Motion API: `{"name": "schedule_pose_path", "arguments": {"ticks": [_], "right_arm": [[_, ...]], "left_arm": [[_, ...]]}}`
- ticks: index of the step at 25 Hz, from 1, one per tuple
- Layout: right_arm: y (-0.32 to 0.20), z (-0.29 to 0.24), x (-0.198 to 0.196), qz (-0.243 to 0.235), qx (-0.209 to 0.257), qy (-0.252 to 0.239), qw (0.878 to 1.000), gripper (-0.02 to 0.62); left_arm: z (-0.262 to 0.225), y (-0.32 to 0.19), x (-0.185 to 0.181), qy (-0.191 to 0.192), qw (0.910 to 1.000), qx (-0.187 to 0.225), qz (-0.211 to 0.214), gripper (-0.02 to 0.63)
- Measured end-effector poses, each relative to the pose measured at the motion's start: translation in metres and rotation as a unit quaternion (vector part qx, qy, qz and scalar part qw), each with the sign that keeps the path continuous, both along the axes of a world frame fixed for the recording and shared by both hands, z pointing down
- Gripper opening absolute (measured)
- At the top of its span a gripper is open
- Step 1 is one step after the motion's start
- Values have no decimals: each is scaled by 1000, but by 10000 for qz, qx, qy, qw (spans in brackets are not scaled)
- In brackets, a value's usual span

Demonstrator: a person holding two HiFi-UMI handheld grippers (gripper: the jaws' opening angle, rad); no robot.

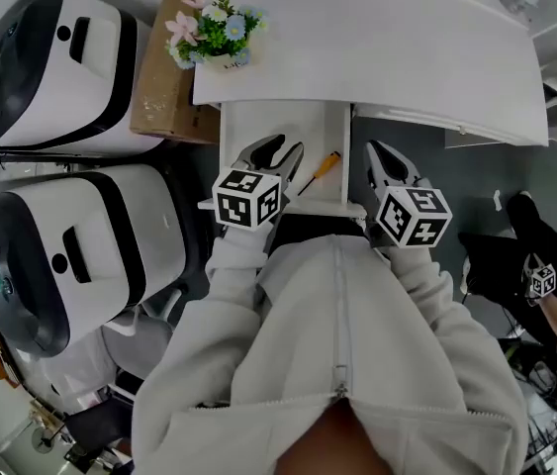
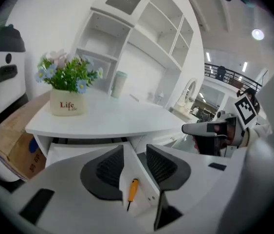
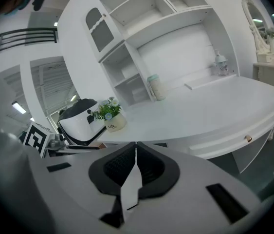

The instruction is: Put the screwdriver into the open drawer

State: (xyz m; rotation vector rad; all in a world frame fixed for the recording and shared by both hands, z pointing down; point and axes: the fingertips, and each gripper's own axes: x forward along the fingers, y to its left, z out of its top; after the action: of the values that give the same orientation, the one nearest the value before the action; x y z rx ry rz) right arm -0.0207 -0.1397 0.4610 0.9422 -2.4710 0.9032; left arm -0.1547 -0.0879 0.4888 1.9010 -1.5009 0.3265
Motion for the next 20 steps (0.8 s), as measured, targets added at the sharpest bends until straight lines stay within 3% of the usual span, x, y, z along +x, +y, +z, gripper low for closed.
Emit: {"name": "schedule_pose_path", "arguments": {"ticks": [4, 8, 11, 15, 17, 20], "right_arm": [[-6, -25, 3, -205, 320, -165, 9991, 35], [-9, -52, 10, -448, 745, -348, 9956, 35], [-6, -66, 12, -645, 994, -460, 9919, 35], [2, -77, 18, -909, 1258, -584, 9862, 35], [7, -77, 21, -1135, 1363, -548, 9826, 34], [18, -81, 31, -1501, 1565, -470, 9751, 34]], "left_arm": [[-32, 6, -11, -239, 9966, 499, -616, 99], [-66, 20, -11, -388, 9856, 1169, -1163, 47], [-97, 35, -11, -418, 9693, 1777, -1647, 25], [-129, 56, -4, -1115, 9422, 2370, -2090, 17], [-133, 67, 0, -1315, 9320, 2448, -2326, 17], [-129, 85, 10, -1419, 9267, 2371, -2546, 17]]}}
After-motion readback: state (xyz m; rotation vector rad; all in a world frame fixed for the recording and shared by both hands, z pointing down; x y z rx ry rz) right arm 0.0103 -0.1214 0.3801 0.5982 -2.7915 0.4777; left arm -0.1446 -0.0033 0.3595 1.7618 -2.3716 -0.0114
